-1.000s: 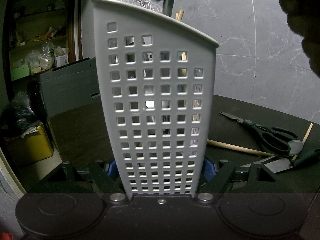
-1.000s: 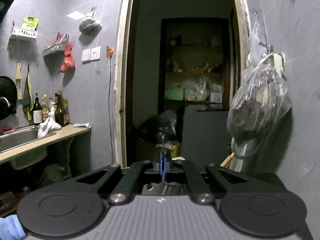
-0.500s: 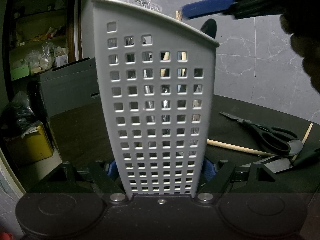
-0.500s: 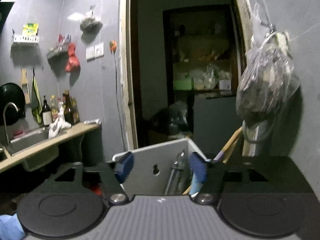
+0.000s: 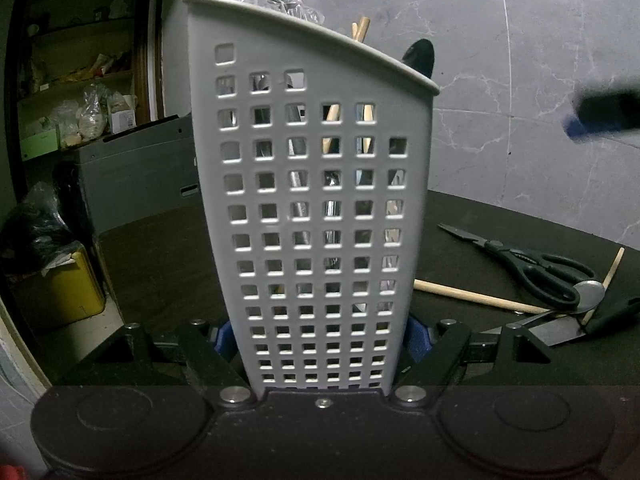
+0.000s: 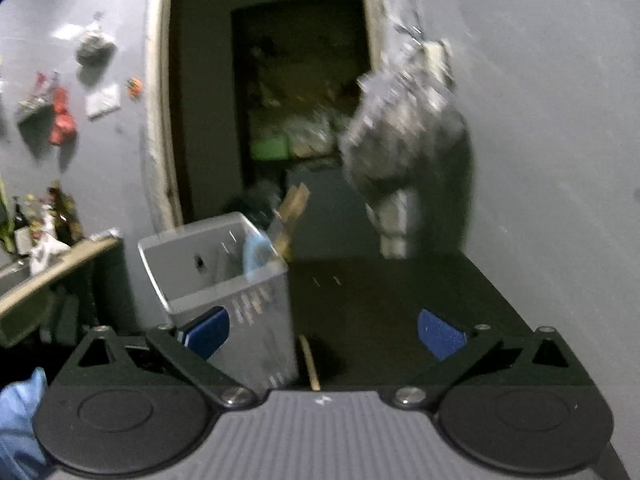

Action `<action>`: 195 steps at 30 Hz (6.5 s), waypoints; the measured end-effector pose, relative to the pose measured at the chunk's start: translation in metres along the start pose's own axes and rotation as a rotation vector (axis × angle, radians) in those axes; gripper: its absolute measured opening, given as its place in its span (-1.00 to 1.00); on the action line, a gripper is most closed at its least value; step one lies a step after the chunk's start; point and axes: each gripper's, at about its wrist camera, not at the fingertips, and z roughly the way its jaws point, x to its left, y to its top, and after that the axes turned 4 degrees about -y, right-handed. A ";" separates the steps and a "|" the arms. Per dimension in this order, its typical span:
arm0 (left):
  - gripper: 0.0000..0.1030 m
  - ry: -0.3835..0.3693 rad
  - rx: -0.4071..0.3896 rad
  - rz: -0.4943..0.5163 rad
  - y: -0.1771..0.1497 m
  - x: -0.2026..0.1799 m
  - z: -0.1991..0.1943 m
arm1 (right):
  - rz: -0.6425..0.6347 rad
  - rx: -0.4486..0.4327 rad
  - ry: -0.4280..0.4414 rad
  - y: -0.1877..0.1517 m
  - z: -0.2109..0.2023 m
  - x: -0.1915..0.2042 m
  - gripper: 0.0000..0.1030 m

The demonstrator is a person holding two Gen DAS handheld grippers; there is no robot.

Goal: Organize utensils
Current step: 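Move the right tool back over the green-handled scissors, then grasp the second silver spoon by its handle with the right tool, then lift the silver spoon with the right tool toward the basket, then drop the silver spoon into the basket held by the left tool, then move the right tool back over the wooden chopstick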

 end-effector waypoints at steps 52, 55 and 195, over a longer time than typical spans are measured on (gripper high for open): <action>0.55 -0.007 0.001 0.003 -0.001 0.002 0.000 | 0.369 0.208 -0.111 -0.100 0.012 -0.027 0.29; 0.56 -0.007 0.001 0.003 -0.001 0.002 0.000 | 0.343 0.211 -0.137 -0.101 0.013 -0.023 0.08; 0.48 0.008 0.001 0.000 -0.001 0.001 -0.003 | -0.090 0.022 -0.283 -0.041 -0.008 -0.004 0.99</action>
